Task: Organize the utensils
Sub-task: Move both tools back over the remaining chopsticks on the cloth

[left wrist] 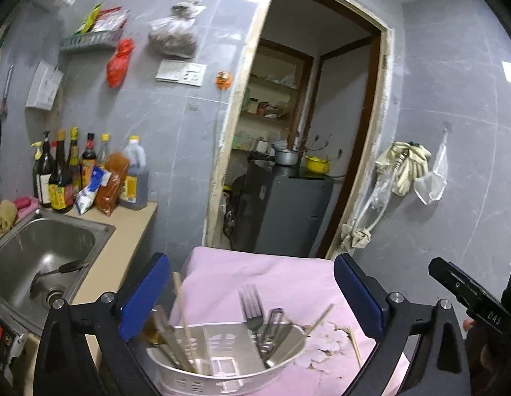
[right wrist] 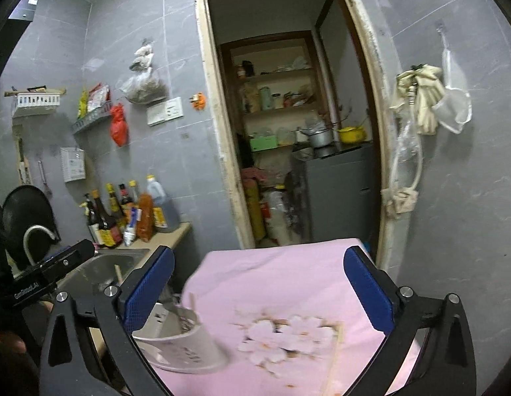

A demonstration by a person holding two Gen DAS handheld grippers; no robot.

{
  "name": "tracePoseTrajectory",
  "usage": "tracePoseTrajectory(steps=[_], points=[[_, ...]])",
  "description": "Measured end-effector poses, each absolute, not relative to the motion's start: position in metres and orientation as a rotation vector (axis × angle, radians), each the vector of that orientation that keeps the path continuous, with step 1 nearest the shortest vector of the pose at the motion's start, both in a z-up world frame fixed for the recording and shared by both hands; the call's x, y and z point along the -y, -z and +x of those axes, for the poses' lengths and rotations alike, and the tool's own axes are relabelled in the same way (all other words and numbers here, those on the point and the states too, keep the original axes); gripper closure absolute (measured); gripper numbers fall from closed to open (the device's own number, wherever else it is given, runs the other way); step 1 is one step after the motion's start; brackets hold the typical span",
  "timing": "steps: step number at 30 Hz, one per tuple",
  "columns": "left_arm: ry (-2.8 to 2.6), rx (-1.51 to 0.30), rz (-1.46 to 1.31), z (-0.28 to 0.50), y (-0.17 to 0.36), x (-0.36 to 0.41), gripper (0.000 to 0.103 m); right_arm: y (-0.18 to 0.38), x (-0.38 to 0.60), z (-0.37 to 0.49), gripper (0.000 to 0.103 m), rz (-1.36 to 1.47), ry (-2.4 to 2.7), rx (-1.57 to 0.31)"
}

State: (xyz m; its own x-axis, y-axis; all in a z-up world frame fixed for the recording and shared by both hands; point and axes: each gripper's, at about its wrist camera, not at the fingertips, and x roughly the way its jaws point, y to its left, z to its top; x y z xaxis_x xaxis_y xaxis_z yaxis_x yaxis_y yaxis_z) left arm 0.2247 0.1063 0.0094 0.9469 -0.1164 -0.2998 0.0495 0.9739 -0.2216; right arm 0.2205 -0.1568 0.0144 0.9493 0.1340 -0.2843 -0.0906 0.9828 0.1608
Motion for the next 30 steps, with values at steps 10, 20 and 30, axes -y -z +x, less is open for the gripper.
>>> tracePoseTrajectory(steps=[10, 20, 30], points=[[0.174, -0.367, -0.117, 0.233, 0.004, -0.030, 0.001, 0.001, 0.239, 0.222, 0.002, 0.149, 0.000, -0.383], [0.276, -0.471, -0.083, 0.252, 0.038, 0.046, 0.001, 0.040, 0.305, 0.242, 0.002, 0.153, 0.065, -0.487], [0.305, -0.648, -0.110, 0.291, 0.104, 0.080, 0.001, 0.116, 0.321, 0.265, 0.002, 0.093, 0.029, -0.656]])
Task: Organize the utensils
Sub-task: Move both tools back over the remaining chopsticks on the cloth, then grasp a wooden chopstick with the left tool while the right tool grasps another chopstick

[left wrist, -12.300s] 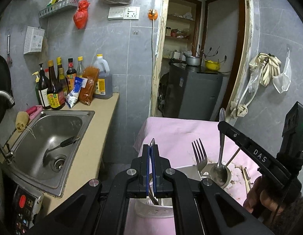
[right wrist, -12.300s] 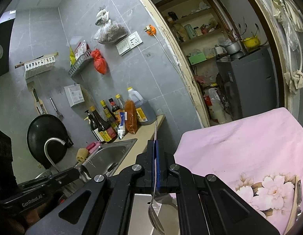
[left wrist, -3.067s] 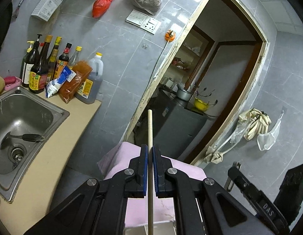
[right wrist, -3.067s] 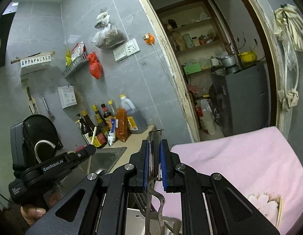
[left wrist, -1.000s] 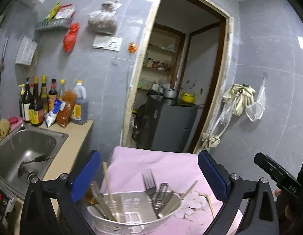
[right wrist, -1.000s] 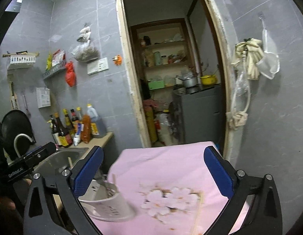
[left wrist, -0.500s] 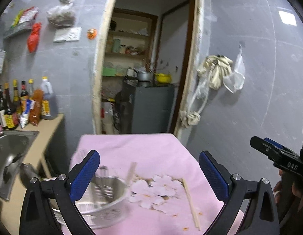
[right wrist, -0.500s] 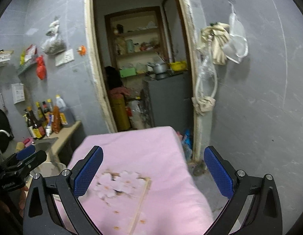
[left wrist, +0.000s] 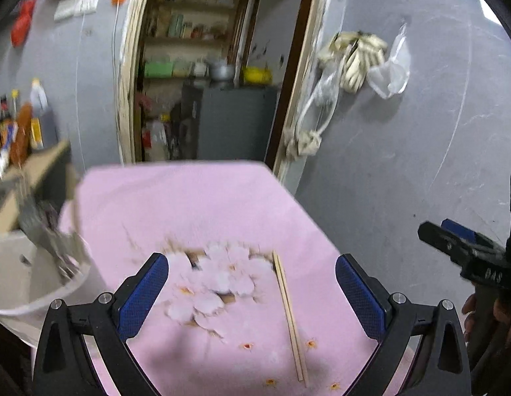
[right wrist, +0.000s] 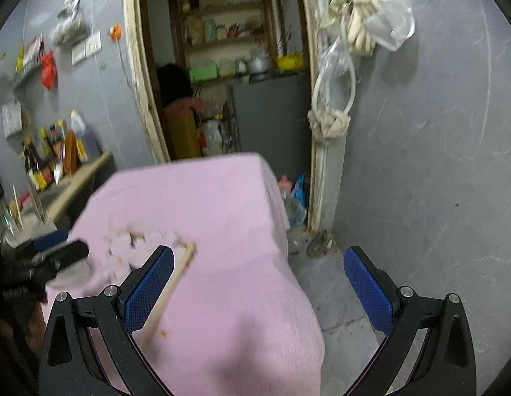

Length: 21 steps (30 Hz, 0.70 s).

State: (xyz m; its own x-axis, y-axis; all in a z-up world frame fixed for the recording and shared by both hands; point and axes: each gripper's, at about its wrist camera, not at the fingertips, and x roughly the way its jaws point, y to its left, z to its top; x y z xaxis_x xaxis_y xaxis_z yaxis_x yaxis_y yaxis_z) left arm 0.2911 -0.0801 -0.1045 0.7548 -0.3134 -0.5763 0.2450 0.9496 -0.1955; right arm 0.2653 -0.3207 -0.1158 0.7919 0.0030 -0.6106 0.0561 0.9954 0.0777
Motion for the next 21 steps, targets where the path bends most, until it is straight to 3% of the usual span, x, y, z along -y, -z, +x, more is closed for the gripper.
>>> tracePoseTrajectory(steps=[9, 21], points=[[0.274, -0.803, -0.154, 0.337, 0.165, 0.079, 0.001, 0.179, 0.295, 0.289, 0.002, 0.076, -0.068, -0.766], [0.292, -0.876, -0.160, 0.367, 0.180, 0.083, 0.001, 0.201, 0.255, 0.310, 0.002, -0.011, -0.151, -0.842]])
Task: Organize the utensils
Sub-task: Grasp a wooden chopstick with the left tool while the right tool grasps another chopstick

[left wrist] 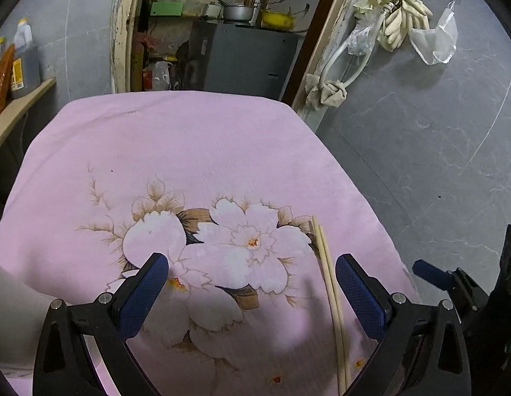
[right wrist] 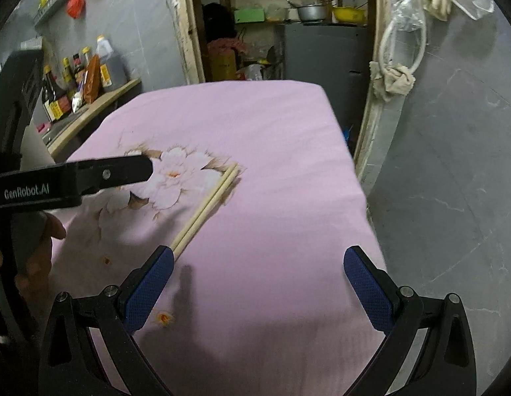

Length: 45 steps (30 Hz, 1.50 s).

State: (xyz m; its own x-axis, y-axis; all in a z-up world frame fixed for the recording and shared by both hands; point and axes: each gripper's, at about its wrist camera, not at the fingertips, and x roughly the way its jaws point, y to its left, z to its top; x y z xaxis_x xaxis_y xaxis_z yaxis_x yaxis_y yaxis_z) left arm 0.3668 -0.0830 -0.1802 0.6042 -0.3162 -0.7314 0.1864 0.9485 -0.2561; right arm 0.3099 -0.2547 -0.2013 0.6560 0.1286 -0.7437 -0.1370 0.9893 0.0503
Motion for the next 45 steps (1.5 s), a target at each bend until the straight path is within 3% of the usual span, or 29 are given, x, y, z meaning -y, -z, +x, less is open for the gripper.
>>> tracePoseTrajectory(steps=[31, 45], points=[[0.299, -0.952, -0.151, 0.370, 0.201, 0.084, 0.001, 0.204, 0.225, 0.293, 0.002, -0.187, -0.144, -0.963], [0.378, -0.958, -0.135, 0.366, 0.196, 0.096, 0.001, 0.191, 0.280, 0.287, 0.002, -0.169, 0.034, -0.943]])
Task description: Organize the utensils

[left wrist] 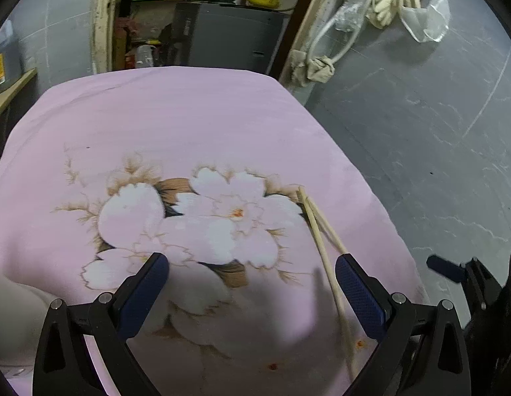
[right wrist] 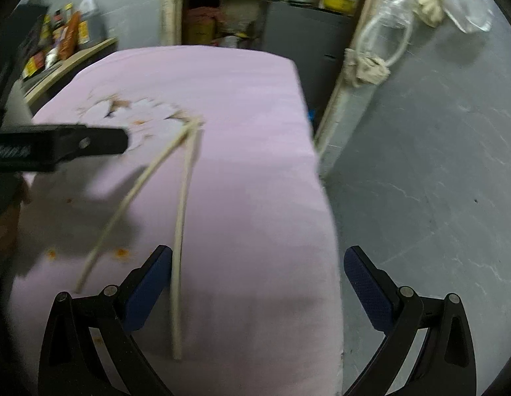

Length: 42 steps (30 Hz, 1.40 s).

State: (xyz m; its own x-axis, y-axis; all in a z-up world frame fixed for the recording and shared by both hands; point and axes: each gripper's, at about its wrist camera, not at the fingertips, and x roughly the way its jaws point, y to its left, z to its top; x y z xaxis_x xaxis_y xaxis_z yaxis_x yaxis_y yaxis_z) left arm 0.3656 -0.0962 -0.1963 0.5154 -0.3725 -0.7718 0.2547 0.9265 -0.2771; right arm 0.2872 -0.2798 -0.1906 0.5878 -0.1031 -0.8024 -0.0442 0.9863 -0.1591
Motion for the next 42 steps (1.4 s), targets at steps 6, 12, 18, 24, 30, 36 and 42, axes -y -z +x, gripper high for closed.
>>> tracePoseTrajectory(steps=[6, 12, 18, 24, 30, 36, 42], points=[[0.426, -0.980, -0.106, 0.367, 0.197, 0.114, 0.005, 0.190, 0.297, 0.284, 0.002, -0.114, 0.052, -0.947], [0.412, -0.998, 0.019, 0.370, 0.200, 0.137, 0.028, 0.194, 0.311, 0.273, 0.013, -0.051, 0.030, -0.951], [0.424, -0.989, 0.077, 0.366, 0.198, 0.150, 0.051, 0.198, 0.303, 0.269, 0.061, -0.037, -0.061, -0.955], [0.422, -0.986, 0.098, 0.364, 0.192, 0.158, 0.080, 0.199, 0.291, 0.267, 0.091, -0.031, -0.114, -0.973], [0.394, -1.001, 0.060, 0.355, 0.190, 0.150, 0.097, 0.200, 0.295, 0.267, 0.099, 0.039, -0.126, -1.019], [0.368, -1.047, -0.023, 0.342, 0.191, 0.131, 0.098, 0.199, 0.296, 0.271, 0.098, 0.048, -0.159, -1.028], [0.395, -1.060, -0.079, 0.339, 0.194, 0.122, 0.097, 0.198, 0.304, 0.294, 0.069, 0.110, -0.203, -1.002]])
